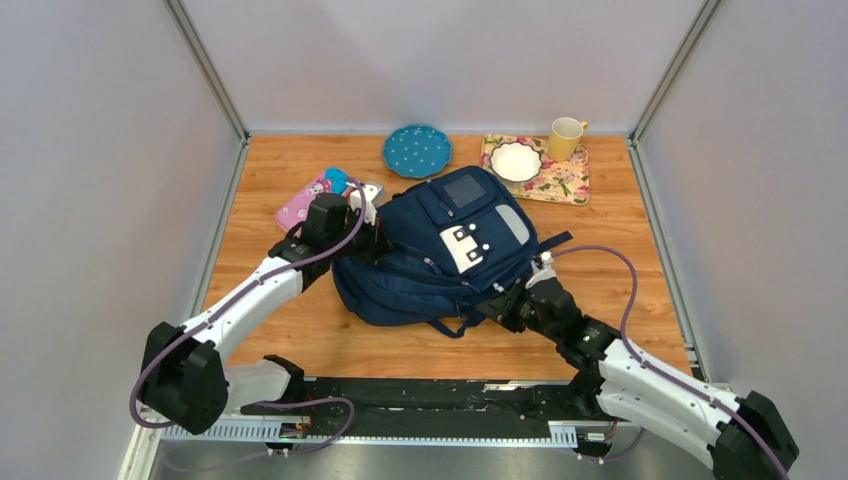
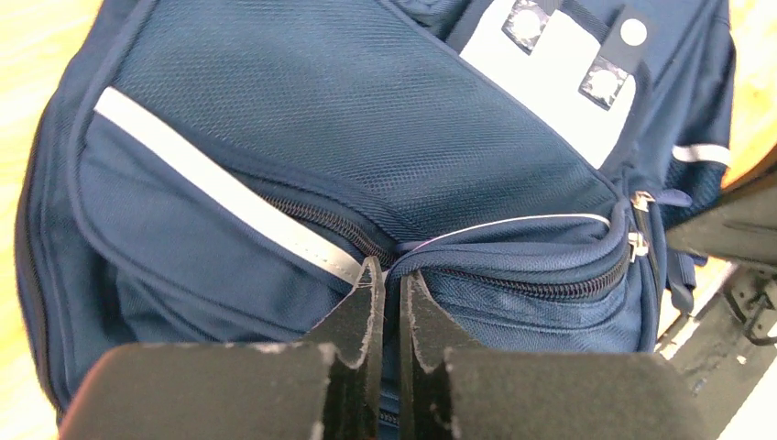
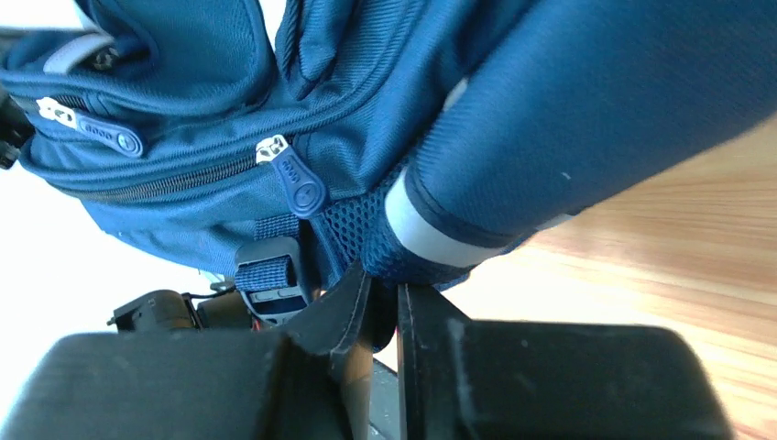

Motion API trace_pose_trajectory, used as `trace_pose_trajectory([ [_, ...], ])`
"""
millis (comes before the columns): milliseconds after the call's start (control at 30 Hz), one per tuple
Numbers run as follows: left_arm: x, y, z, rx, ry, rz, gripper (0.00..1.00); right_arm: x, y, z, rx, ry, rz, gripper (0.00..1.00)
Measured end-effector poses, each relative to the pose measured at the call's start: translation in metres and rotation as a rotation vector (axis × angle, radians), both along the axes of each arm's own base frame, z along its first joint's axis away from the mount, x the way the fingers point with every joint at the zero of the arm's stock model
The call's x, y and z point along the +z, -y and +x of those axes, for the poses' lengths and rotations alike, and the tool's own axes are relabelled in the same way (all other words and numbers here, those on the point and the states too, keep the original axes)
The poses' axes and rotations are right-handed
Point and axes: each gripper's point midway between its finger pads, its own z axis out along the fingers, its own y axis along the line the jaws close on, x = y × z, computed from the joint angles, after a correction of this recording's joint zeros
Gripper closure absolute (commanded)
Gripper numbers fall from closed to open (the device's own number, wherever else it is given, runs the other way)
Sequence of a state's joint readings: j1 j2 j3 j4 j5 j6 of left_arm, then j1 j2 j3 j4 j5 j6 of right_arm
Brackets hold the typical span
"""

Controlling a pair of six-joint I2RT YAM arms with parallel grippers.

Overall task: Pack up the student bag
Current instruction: Adjust the student bag at the center of the board, then unzip the student bag at the center of the board.

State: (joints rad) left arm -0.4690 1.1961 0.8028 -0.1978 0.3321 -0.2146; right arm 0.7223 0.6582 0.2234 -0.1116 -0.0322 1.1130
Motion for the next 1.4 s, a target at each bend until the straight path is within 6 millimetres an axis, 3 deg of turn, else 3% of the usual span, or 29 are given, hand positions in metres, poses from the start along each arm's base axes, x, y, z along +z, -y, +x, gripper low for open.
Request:
trace_pose_trajectory([
  [133, 0.003, -0.014, 0.008, 0.045, 0.0, 0.016, 0.71, 0.006, -0.017, -0.004, 0.063, -0.016, -0.069, 0.54],
  [267, 0.018, -0.031, -0.003, 0.102, 0.051, 0.02, 0.44, 0.026, -0.007, -0.006, 0.085, 0.032, -0.141, 0.45],
  [333, 0.032, -0.043, -0.012, 0.147, 0.099, 0.005, 0.41, 0.038, 0.003, -0.005, 0.075, 0.07, -0.158, 0.44],
  [467, 0.084, -0.067, -0.032, 0.245, 0.261, -0.077, 0.38, 0.058, 0.032, 0.006, 0.006, 0.124, -0.212, 0.42],
  [533, 0.098, -0.073, -0.04, 0.271, 0.293, -0.115, 0.31, 0.066, 0.041, 0.013, -0.022, 0.134, -0.239, 0.42],
  [600, 0.104, -0.07, -0.046, 0.268, 0.283, -0.158, 0.3, 0.072, 0.049, 0.021, -0.037, 0.139, -0.28, 0.41],
  [767, 0.091, -0.039, -0.061, 0.191, 0.144, -0.28, 0.29, 0.075, 0.07, 0.058, -0.077, 0.085, -0.374, 0.41],
  [900, 0.07, 0.013, -0.094, 0.05, 0.042, -0.268, 0.28, 0.064, 0.087, 0.078, -0.094, 0.02, -0.403, 0.41],
  [1067, 0.042, 0.07, -0.124, -0.029, 0.003, -0.145, 0.28, 0.063, 0.08, 0.074, -0.037, 0.008, -0.373, 0.41],
  [1167, 0.025, 0.103, -0.128, -0.023, 0.001, -0.058, 0.28, 0.069, 0.076, 0.07, -0.017, 0.026, -0.349, 0.41],
  [1267, 0.012, 0.129, -0.122, 0.024, 0.003, -0.038, 0.28, 0.077, 0.075, 0.066, -0.011, 0.054, -0.325, 0.41],
  [1400, -0.012, 0.142, -0.108, 0.112, -0.001, -0.021, 0.31, 0.083, 0.072, 0.06, -0.001, 0.081, -0.297, 0.41],
])
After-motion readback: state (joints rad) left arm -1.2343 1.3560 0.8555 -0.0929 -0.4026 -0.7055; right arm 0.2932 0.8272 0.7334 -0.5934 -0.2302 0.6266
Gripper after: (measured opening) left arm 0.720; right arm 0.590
